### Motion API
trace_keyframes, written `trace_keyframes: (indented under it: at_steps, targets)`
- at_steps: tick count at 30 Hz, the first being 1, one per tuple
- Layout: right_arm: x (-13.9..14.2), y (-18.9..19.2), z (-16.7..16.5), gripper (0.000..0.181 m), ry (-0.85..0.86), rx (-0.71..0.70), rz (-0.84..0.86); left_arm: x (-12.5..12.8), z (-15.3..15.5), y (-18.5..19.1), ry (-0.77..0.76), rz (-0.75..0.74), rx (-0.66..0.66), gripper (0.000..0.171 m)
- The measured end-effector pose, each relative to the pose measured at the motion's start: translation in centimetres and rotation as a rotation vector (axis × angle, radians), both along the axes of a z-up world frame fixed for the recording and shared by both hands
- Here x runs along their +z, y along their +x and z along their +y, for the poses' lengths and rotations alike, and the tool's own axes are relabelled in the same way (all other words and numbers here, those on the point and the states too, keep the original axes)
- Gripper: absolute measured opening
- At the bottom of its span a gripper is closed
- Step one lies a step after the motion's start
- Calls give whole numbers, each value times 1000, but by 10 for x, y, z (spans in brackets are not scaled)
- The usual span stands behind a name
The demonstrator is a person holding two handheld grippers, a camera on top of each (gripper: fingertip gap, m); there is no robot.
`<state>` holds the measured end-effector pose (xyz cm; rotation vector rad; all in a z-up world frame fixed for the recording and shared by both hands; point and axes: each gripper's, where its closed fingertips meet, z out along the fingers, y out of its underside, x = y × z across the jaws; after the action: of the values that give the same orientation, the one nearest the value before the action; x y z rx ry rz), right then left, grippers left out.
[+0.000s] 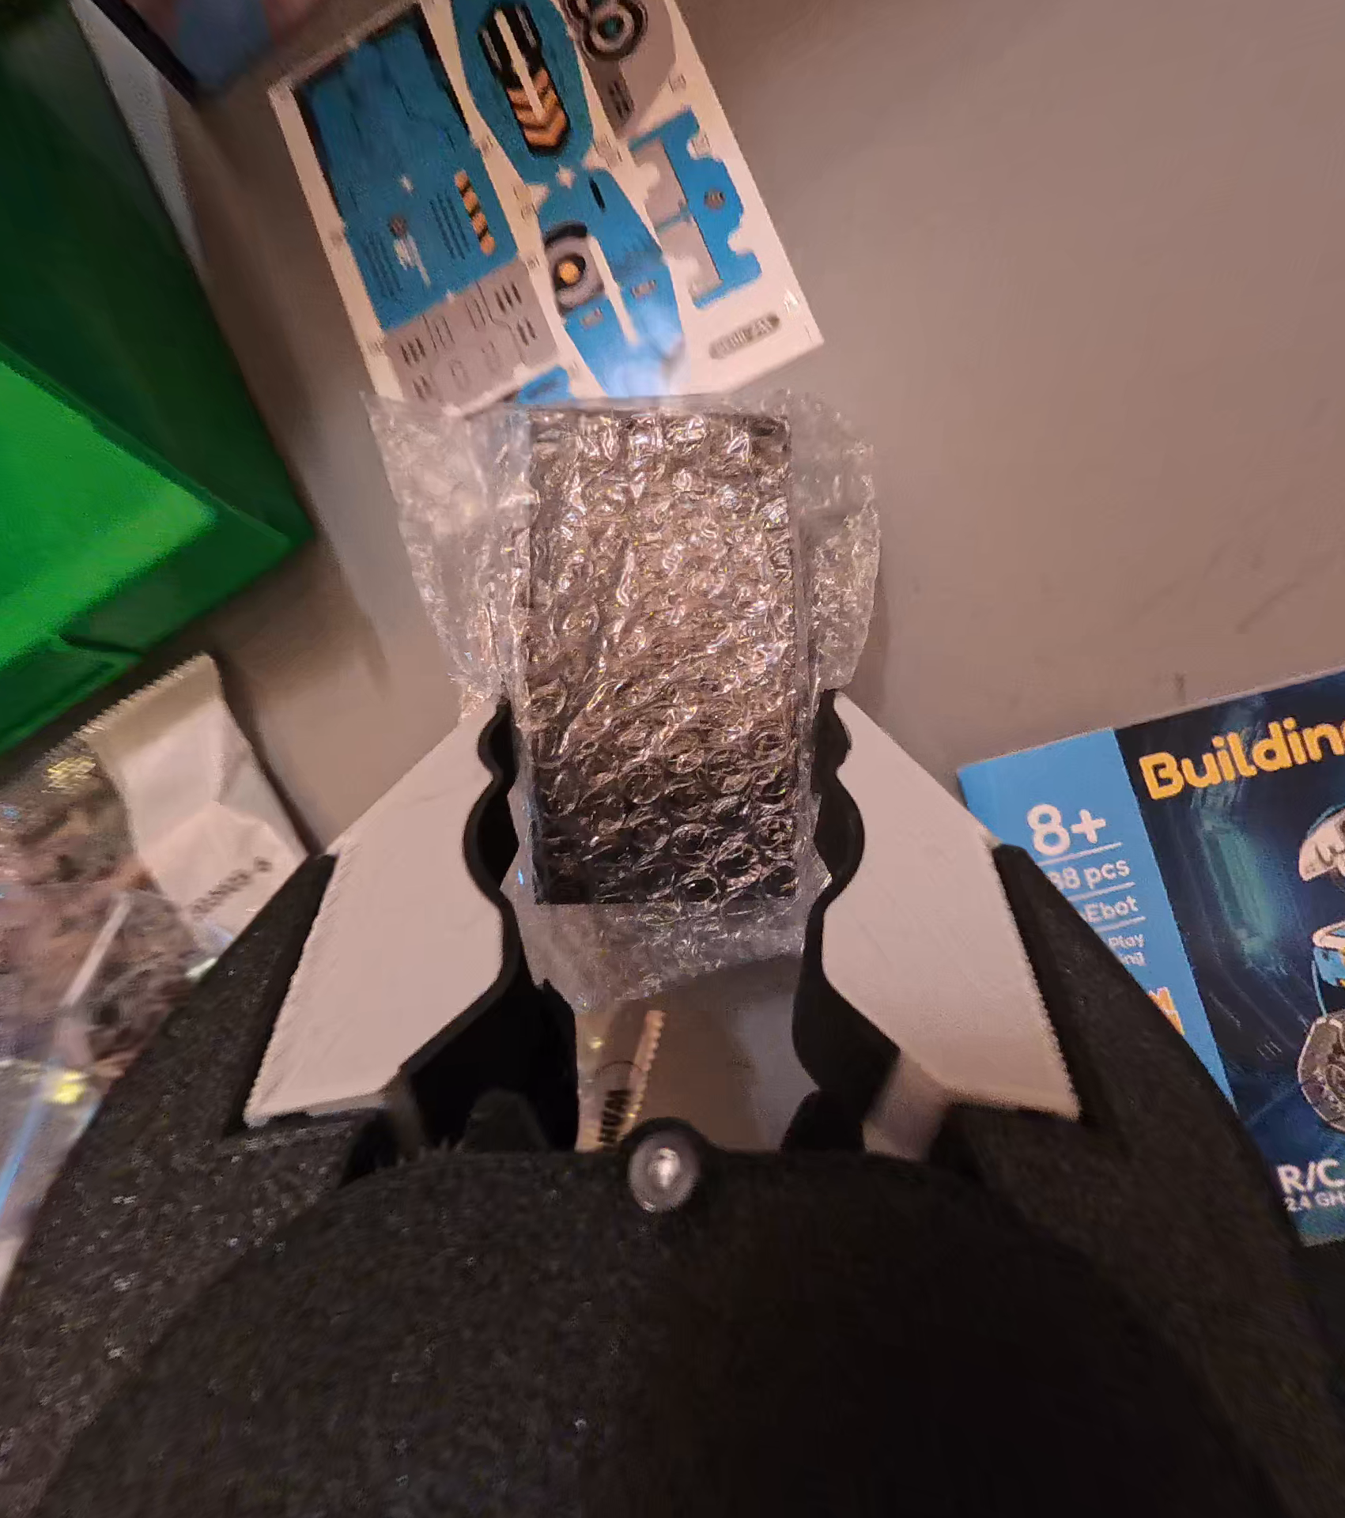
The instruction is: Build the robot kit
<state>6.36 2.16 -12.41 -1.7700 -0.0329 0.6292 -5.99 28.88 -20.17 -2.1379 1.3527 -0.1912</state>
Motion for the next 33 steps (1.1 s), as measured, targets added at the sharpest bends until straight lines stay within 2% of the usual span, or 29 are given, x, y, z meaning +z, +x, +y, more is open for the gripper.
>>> trace_keyframes:
  at_steps: [2,5,9,13,20,33]
  targets:
    - [-1,-1,0,62,-4,5,2,12,14,1,23,11,17,73]
    - [-2,-2,1,62,-9,8,-3,25,41,6,7,-59,100,72]
    - [-2,-1,1,62,-12,6,4,14,62,10,-57,-125,204,73]
    - [-2,0,0,62,-10,3,11,-12,57,-1,-113,-108,235,72]
    - [-3,-1,1,62,-21,9,17,-16,47,-54,-98,-118,319,72]
    - [-4,-1,2,62,-27,8,16,-22,56,-55,-101,-172,364,74]
